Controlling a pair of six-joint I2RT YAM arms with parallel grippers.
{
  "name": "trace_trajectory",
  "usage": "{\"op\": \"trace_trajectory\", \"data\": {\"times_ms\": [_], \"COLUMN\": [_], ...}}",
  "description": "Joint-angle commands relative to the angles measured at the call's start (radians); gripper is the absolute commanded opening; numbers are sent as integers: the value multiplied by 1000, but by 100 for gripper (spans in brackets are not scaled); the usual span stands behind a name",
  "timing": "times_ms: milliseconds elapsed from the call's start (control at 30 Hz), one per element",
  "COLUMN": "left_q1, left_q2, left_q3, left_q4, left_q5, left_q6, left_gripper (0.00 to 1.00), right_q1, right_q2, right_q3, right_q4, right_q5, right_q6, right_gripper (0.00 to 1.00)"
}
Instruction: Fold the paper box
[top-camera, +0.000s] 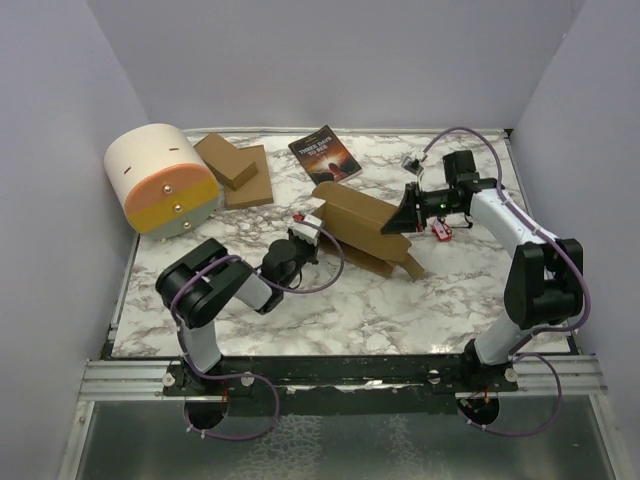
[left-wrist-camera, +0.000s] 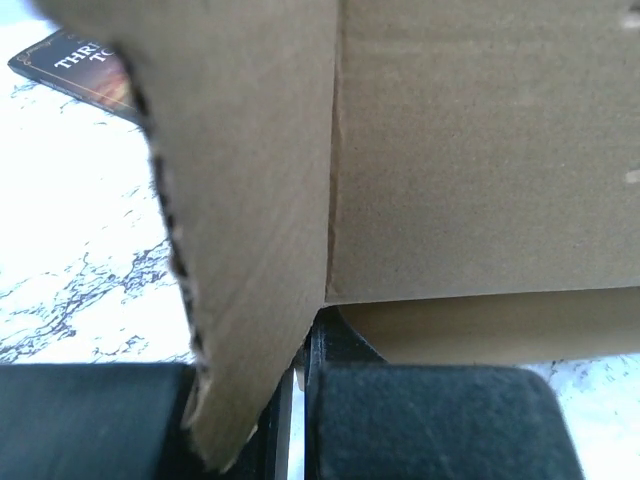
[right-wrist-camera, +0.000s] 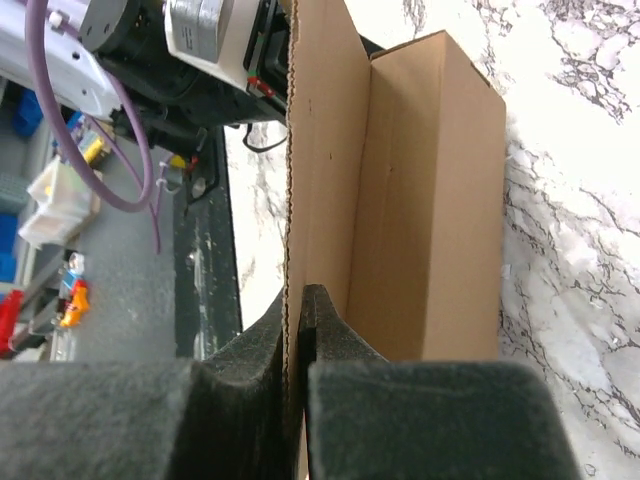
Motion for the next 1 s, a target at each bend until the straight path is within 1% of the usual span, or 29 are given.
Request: {"op": "trace_trajectory", "data": {"times_ms": [0, 100, 200, 300, 433, 533, 700, 833, 967], "left_q1": [0, 6, 9, 15, 23, 25, 26, 25, 25], "left_q2": [-138, -207, -243, -257, -250, -238, -233, -235, -240], "left_q3": [55, 105, 142, 197, 278, 326, 359, 363, 355], "left_q4": [-297, -520, -663, -809, -1002, -1115, -1199, -1198, -1178], "left_q5": [114, 174, 229, 251, 266, 267, 217, 165, 145], "left_q6": [-30, -72, -87, -93, -103, -113, -147, -163, -166], "left_gripper": [0, 0, 0, 0, 0, 0, 1, 7, 11], "right_q1": [3, 3, 3, 3, 3, 2, 0, -4, -9], "right_q2": [26, 49, 59, 68, 92, 106, 124, 138, 141], "right_q3": [104, 176, 212, 202, 149, 115, 91, 66, 51], "right_q4": [-34, -84, -77, -43, -2, 30, 65, 97, 118], "right_q5": [-40, -68, -70, -37, 6, 17, 11, 9, 17], "right_q6": [136, 154, 183, 205, 206, 215, 237, 255, 259], "right_gripper": [2, 2, 2, 2, 3, 3, 3, 3, 3]}}
